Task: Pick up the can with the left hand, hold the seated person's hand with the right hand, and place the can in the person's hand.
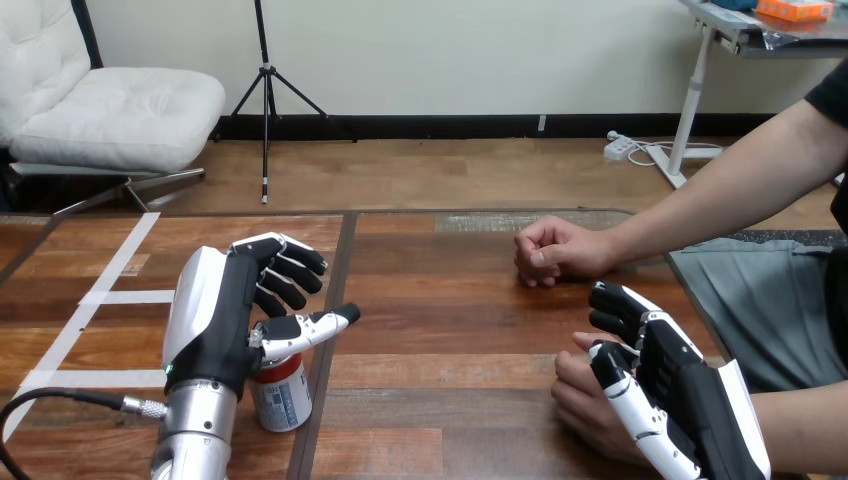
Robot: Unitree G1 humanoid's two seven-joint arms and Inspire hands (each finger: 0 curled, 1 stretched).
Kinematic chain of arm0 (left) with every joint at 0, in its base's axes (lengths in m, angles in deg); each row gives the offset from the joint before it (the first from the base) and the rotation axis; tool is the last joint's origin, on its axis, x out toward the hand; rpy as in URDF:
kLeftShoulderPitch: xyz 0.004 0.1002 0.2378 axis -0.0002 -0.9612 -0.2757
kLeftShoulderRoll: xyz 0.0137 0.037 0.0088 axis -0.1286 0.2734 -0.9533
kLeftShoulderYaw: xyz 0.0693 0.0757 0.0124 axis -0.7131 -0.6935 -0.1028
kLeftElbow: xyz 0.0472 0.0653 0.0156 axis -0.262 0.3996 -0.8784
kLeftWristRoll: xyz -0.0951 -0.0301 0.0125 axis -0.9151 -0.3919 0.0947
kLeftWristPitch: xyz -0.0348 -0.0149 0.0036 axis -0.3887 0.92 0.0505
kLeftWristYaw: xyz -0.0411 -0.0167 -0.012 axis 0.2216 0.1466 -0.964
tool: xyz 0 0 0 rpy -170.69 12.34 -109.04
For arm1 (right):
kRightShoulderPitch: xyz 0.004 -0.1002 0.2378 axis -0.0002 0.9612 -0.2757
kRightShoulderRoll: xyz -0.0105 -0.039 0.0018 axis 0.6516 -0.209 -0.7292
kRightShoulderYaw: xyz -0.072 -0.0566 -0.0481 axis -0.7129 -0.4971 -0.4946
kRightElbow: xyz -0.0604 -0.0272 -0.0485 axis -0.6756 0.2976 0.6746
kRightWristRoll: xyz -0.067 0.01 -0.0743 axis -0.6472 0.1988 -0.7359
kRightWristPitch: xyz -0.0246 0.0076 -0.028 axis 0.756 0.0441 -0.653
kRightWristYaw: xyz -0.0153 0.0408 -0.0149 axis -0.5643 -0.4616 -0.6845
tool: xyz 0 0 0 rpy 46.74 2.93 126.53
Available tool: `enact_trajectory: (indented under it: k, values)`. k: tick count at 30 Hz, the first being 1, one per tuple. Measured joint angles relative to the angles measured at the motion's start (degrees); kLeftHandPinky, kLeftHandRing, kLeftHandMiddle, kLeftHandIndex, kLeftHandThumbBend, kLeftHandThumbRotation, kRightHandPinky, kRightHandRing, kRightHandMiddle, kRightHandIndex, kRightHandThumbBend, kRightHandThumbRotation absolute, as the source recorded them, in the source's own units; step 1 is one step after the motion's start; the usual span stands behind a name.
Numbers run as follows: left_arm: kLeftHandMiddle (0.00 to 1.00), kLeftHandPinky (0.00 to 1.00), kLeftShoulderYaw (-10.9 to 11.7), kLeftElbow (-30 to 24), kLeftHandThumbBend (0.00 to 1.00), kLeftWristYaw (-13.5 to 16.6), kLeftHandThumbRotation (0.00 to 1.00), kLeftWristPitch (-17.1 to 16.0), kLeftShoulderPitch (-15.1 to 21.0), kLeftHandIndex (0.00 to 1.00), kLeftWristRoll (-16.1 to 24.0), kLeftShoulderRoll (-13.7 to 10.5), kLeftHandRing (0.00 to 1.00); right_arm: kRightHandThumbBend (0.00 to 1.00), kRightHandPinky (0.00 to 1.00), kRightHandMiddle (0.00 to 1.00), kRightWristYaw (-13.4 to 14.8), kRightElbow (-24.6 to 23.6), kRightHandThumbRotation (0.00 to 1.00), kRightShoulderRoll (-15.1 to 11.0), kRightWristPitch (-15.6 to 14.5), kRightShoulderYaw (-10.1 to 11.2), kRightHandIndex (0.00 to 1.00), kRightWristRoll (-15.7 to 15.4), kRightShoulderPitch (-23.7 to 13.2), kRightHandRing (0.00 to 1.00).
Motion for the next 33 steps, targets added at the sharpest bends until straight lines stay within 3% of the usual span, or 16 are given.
enact_trajectory:
  k: [20,33]
  values:
    - [0.5,0.39,0.0,-0.2,0.73,-0.7,0.0,1.1,-0.2,0.51,0.1,0.1,0.45,0.57,0.78,0.85,0.0,0.9,0.66,0.0,0.4,0.0,0.82,0.2,0.0,0.85]
    - [0.59,0.47,-0.1,-0.8,0.84,-2.4,0.0,2.8,-0.4,0.59,2.4,-0.3,0.55,0.56,0.78,0.86,0.0,0.9,0.66,0.0,0.5,0.1,0.82,0.2,0.0,0.85]
